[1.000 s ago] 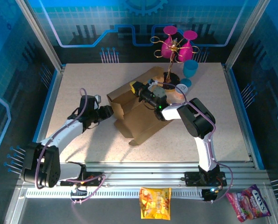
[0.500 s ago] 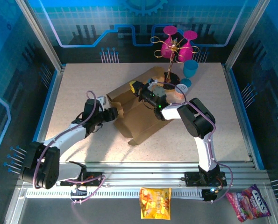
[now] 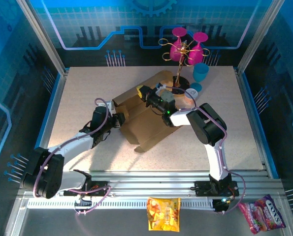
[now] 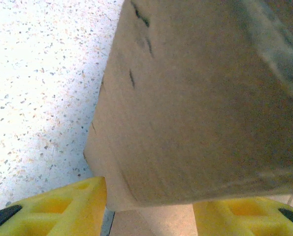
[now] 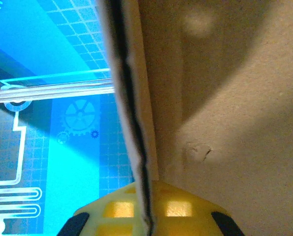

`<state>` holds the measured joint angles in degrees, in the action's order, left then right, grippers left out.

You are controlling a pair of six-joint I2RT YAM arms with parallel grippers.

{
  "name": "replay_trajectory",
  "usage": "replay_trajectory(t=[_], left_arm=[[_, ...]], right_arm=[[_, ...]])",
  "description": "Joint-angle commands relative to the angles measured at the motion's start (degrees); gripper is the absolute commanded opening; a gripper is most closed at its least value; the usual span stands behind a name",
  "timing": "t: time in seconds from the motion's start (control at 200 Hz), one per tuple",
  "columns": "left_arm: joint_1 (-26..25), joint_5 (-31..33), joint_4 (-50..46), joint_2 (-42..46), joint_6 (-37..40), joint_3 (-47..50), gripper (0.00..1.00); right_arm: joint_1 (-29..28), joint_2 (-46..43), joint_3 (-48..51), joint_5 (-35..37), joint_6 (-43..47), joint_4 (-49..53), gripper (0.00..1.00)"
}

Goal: Fold the paper box

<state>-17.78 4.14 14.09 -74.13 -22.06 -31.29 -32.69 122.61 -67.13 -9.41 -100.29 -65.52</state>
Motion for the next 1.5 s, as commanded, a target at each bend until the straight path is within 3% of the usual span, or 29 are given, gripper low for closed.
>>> replay_trajectory(t=[0.0,0.28,0.72,0.851,1.031,1.496], left_arm=[[-1.0,3.9,4.38,-1.46,1.88,0.7,0.51],[-3.17,9.52,7.76,-6.12,1.59,-0.06,0.54],[-3.83,14.34,9.97,-10.7,1.4,-3.6,0.4],[-3.84,15.35,10.33,-10.34,1.64,-4.1,0.5],[-3.75,16.05,9.67,-11.46,2.54,-5.91,0.51],[-3.58,18.26,8.42,-15.53,0.81,-9.7,0.21]], right_arm=[[-0.8,1.14,-1.46,0.58,-1.09,0.33,0.0],[-2.02,1.23,-2.83,2.17,-1.66,2.76,0.0],[-3.08,0.02,-2.01,4.14,-1.96,5.52,0.0],[-3.16,-0.35,-2.25,4.56,-2.33,6.84,0.0],[-3.35,-0.84,-3.33,4.71,-2.17,8.87,0.0],[-4.13,-0.88,-3.18,5.89,-2.69,9.53,0.0]])
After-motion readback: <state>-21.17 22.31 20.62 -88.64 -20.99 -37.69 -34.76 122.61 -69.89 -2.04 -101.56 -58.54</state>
